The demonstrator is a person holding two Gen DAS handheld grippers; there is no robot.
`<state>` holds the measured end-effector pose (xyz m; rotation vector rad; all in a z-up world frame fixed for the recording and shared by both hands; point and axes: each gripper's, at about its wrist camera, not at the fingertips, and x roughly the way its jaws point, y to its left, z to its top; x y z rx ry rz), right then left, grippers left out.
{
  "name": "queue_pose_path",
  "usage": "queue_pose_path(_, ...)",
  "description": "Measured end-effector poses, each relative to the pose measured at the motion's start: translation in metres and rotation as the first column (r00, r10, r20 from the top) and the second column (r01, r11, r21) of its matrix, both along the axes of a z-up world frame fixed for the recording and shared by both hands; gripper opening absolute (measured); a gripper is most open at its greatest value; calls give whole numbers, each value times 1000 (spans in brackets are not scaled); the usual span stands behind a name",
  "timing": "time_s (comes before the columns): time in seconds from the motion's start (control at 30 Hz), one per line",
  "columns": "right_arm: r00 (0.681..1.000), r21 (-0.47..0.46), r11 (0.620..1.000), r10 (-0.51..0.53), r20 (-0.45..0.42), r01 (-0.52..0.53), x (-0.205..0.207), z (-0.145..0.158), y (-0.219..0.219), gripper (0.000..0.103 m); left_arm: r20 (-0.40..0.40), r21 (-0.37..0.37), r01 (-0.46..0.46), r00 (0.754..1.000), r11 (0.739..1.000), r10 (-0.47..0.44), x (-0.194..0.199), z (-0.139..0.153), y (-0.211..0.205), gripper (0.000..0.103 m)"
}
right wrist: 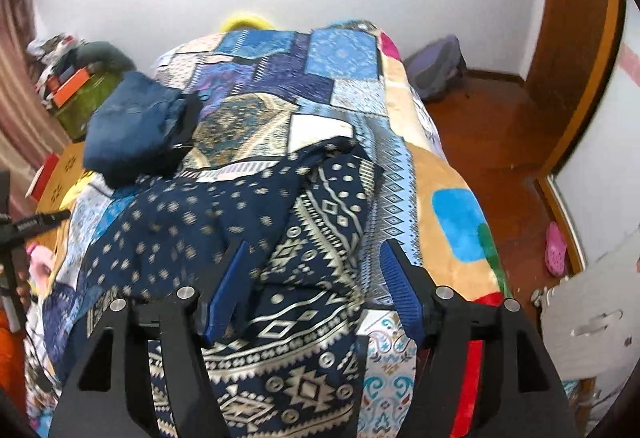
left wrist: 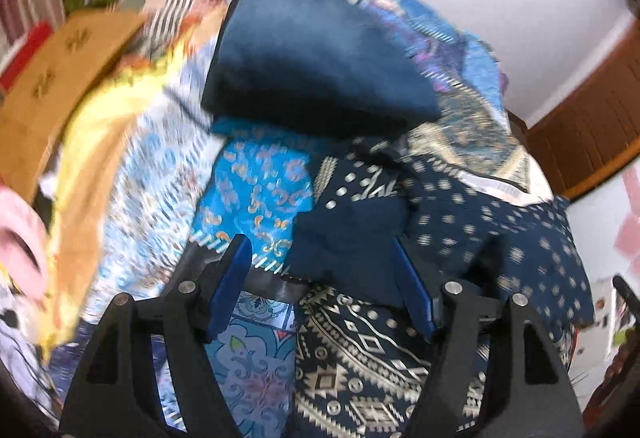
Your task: Fold large clothes
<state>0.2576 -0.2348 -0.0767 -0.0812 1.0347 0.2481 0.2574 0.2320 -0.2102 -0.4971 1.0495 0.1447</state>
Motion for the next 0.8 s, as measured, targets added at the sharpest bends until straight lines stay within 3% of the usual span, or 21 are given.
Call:
queue_pose_path(0.13,996,11,998,-56,-66,57,22,-22,-13,64,-67,-144,13,998,989,-23,21,-48,6,70)
queue_pose_path(0.23,989,39,995,-83,-124,88,36,-41,-20,64,-95,-206,36,994,978,-57,34,-76,2,70)
queue_pose_path(0.4,961,166,977,-90,-260,136,58,-77,-28,64,-171,-315,19,982,949,-76,53,-120,-3,70)
queue_pose_path(0.47,952,222,965,-72,-298,142,65,-89,-26,64,-154,-376,-6,986,927,-56,56,-127,-1,82)
queue_pose_path(0.53,948,244,959,-65,-313,147,70,-98,-23,67,-125,-429,-9,991,903,-50,59,-127,-1,83)
queue_pose_path(0.7,967,216,970,-58,-249,113,83,-93,-12,64,-71,-529,-13,997,849,-29,71,-130,-2,83)
queue_pose_path(0.73,968,229,967,-51,-246,109,85,-93,-11,61,-67,-536,-18,998,844,-21,71,-129,-3,79)
queue_pose_path(0.77,968,240,965,-42,-248,103,87,-93,-9,53,-68,-536,-27,998,844,-11,72,-129,-3,63)
queue_pose_path(0.8,967,241,965,-38,-252,101,90,-95,-8,48,-78,-524,-39,997,851,-3,74,-128,-4,53)
